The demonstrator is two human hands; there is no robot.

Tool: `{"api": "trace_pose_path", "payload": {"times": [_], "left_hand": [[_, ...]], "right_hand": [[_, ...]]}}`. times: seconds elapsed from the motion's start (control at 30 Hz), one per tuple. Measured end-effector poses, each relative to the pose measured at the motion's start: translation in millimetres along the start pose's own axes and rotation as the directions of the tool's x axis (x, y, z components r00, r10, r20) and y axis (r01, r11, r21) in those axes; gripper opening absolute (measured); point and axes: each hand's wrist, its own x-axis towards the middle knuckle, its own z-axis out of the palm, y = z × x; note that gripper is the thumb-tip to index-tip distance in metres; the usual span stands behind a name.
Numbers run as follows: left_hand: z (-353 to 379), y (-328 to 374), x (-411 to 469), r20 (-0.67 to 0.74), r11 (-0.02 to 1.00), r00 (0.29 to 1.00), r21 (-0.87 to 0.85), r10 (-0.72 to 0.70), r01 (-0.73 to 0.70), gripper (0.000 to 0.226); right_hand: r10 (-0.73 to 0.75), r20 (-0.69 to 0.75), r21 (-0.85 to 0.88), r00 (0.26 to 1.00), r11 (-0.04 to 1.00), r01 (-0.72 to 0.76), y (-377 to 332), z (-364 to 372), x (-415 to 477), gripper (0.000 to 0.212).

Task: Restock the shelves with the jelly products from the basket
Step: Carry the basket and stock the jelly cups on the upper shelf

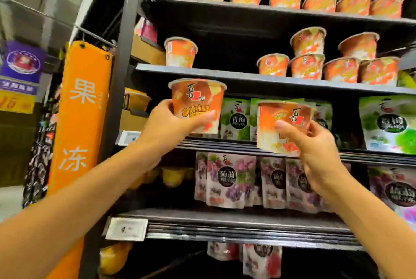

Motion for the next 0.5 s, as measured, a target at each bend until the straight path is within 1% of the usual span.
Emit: {"api": "trace_pose_path", "payload": {"times": [0.1,0.17,0.27,0.3,0.33,0.37,0.4,0.43,0.47,0.5], "left_hand": [[3.2,27.2,45.1,0.012,0.994,0.995,0.046,0.099,-0.099,0.063],[5.2,41.4,74.4,0.005,0.984,0.987,0.085,0.159,-0.159,0.064],[8.5,56.8,120.9,-0.042,0.959,0.972,0.177,0.231,-0.220,0.054],[10.4,60.9,134.6,-0.057,0.954,0.970,0.201,0.238,-0.222,0.057],[12.4,63.0,147.7,-0.064,0.953,0.971,0.218,0.228,-0.210,0.065],[15.4,64.4,159.8,-0.077,0.955,0.974,0.229,0.212,-0.190,0.071],[18.3,64.6,171.2,-0.089,0.956,0.975,0.233,0.201,-0.176,0.069],[21.4,63.6,181.7,-0.104,0.957,0.974,0.237,0.199,-0.170,0.063],[25.3,62.0,190.7,-0.117,0.955,0.973,0.246,0.198,-0.165,0.060],[28.9,59.7,197.4,-0.120,0.954,0.974,0.257,0.194,-0.158,0.061]], "right_hand": [[-0.049,0.007,-0.014,0.999,0.999,0.049,-17.6,11.8,44.3,0.071],[-0.068,-0.009,-0.034,0.998,0.997,0.068,-29.3,22.3,69.2,0.070],[-0.108,-0.045,-0.048,0.993,0.993,0.106,-43.2,38.7,104.3,0.053],[-0.130,-0.068,-0.049,0.989,0.991,0.127,-46.8,43.7,115.6,0.052],[-0.150,-0.100,-0.065,0.984,0.987,0.144,-50.0,48.3,125.1,0.060],[-0.168,-0.134,-0.086,0.977,0.984,0.157,-52.6,52.5,134.6,0.075],[-0.175,-0.165,-0.107,0.971,0.982,0.158,-54.8,55.9,142.4,0.091],[-0.173,-0.189,-0.120,0.967,0.981,0.152,-56.4,57.7,150.1,0.101],[-0.170,-0.210,-0.125,0.963,0.981,0.146,-57.9,58.9,156.6,0.104],[-0.165,-0.224,-0.130,0.960,0.982,0.139,-59.1,59.6,162.1,0.102]]}}
